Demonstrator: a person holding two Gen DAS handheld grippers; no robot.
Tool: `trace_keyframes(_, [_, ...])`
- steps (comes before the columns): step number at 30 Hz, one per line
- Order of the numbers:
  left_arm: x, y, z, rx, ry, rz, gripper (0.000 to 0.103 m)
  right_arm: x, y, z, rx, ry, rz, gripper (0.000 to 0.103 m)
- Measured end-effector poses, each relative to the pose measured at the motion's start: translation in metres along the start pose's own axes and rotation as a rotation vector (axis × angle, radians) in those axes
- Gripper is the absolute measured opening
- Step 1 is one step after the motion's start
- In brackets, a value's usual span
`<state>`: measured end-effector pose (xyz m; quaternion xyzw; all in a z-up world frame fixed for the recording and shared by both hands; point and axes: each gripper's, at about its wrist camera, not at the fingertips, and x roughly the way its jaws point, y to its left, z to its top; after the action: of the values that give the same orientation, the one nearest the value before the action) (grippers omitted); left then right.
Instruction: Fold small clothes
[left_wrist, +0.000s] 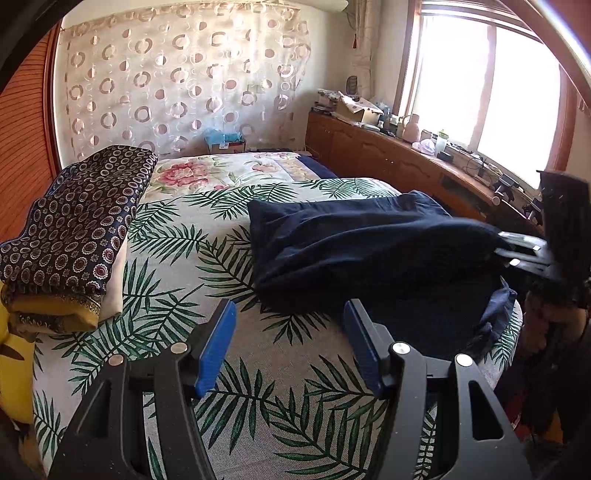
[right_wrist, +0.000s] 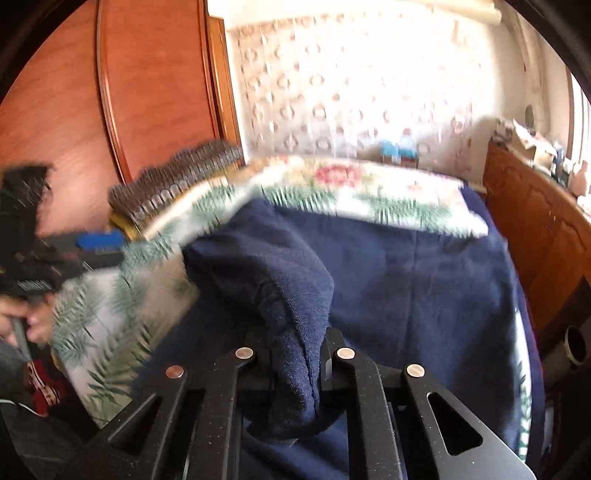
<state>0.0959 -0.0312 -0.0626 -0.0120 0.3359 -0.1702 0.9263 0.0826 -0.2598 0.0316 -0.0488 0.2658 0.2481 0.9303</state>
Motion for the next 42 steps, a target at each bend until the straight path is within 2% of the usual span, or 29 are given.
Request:
trace_keyframes(4, [-0.001, -0.003, 0.001, 0.006, -0.002, -0.006, 0.062, -0.032, 0.002, 0.011, -0.019, -0.073, -0.020, 0.013])
trace_keyframes(11, [-0.003, -0.013, 0.004, 0.027, -0.014, -0.024, 0.062, -0.085, -0.021, -0.007, 0.024, -0.077, -0.140, 0.013])
trace_keyframes(13, [-0.003, -0.016, 0.004, 0.028, -0.023, -0.029, 0.062, -0.092, -0.032, -0.019, 0.058, -0.053, -0.161, 0.013])
trace_keyframes(17, [-0.001, -0.022, 0.006, 0.030, -0.032, -0.034, 0.062, -0.070, -0.055, -0.052, 0.133, 0.087, -0.234, 0.014])
trace_keyframes(19, [0.000, -0.024, 0.006, 0.034, -0.033, -0.033, 0.062, -0.065, -0.060, -0.063, 0.150, 0.116, -0.247, 0.022])
trace_keyframes(22, [0.001, -0.027, 0.006, 0.038, -0.030, -0.034, 0.062, -0.069, -0.063, -0.068, 0.185, 0.116, -0.263, 0.041])
trace_keyframes(23, [0.001, -0.028, 0.006, 0.041, -0.030, -0.036, 0.062, -0.072, -0.063, -0.068, 0.196, 0.111, -0.268, 0.050])
trace_keyframes(24, [0.001, -0.029, 0.006, 0.042, -0.032, -0.036, 0.062, -0.076, -0.062, -0.067, 0.206, 0.101, -0.258, 0.054])
trace_keyframes(33, [0.002, -0.034, 0.007, 0.045, -0.042, -0.037, 0.062, -0.092, -0.041, -0.052, 0.151, 0.031, -0.261, 0.058])
trace_keyframes(37, [0.001, -0.033, 0.006, 0.046, -0.040, -0.034, 0.062, -0.081, -0.026, -0.038, 0.108, 0.019, -0.234, 0.058])
trace_keyframes(42, [-0.001, -0.032, 0.006, 0.043, -0.042, -0.030, 0.062, -0.047, 0.006, -0.023, 0.035, 0.041, -0.169, 0.059])
